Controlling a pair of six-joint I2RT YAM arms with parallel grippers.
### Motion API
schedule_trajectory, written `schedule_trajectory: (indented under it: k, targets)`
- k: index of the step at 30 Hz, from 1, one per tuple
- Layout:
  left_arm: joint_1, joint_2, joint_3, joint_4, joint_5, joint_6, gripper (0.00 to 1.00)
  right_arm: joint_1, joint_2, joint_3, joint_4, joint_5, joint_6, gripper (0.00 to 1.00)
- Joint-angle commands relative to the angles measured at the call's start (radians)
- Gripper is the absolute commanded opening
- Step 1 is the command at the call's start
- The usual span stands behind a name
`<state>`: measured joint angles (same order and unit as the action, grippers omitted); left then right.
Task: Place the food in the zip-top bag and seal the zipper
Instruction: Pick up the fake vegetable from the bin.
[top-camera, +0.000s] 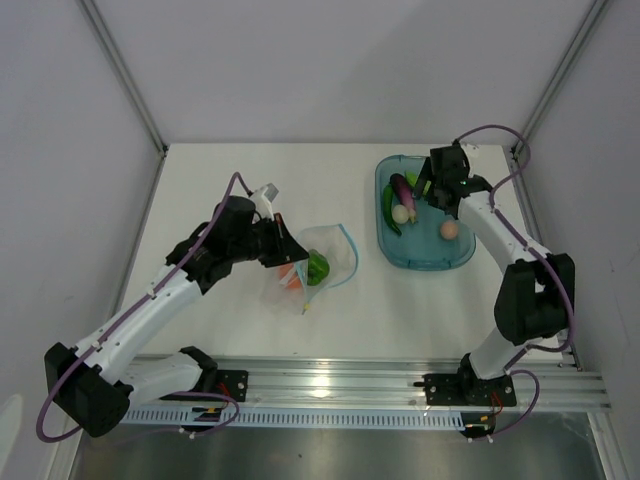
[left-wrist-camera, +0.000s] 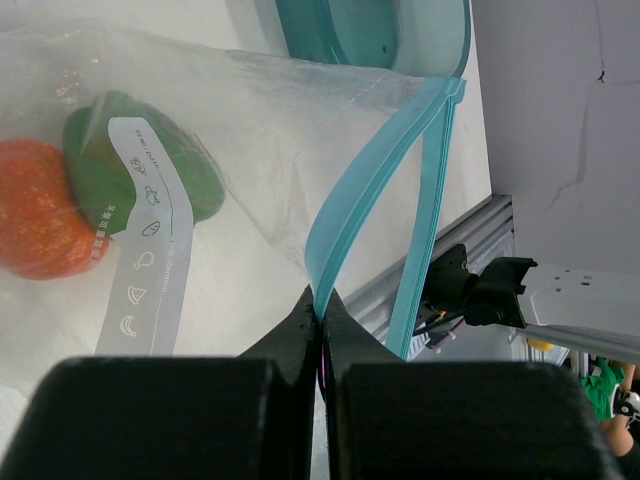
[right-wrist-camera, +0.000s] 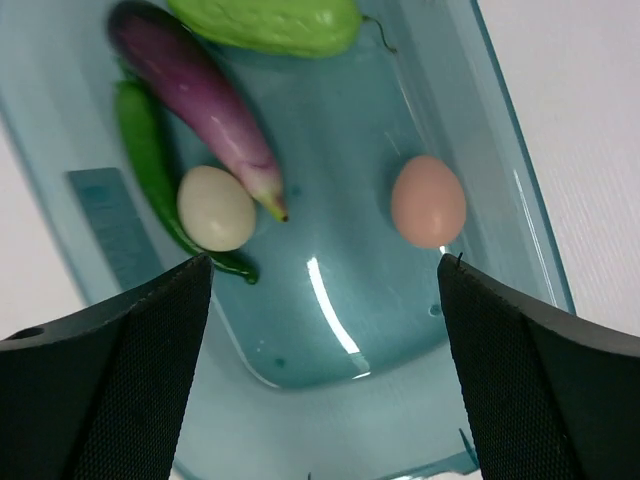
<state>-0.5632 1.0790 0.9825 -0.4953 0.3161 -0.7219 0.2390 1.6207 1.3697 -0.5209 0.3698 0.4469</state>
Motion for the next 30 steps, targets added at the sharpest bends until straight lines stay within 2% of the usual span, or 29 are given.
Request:
schedule_trajectory:
  k: [1, 7, 15, 21, 30]
  targets:
    - [0.006, -0.01, -0.001, 0.031, 0.001, 0.016, 0.01, 0.002, 0.062, -0.014, -0.015, 0.079, 0.041, 0.94]
    - [0.006, -0.028, -0.018, 0.023, -0.006, 0.01, 0.01, 0.002, 0.203, 0.006, -0.025, 0.153, 0.053, 0.93]
    - [0.008, -0.077, -0.044, -0.032, -0.035, 0.003, 0.0, -0.007, 0.242, -0.024, 0.007, 0.205, 0.039, 0.94]
    - [0.017, -0.146, -0.047, -0.101, -0.075, -0.019, 0.01, -0.055, 0.294, -0.004, 0.024, 0.172, 0.021, 0.95]
    - [0.019, -0.214, -0.041, -0.175, -0.109, -0.073, 0.01, -0.055, 0.268, -0.04, 0.067, 0.104, 0.006, 0.95]
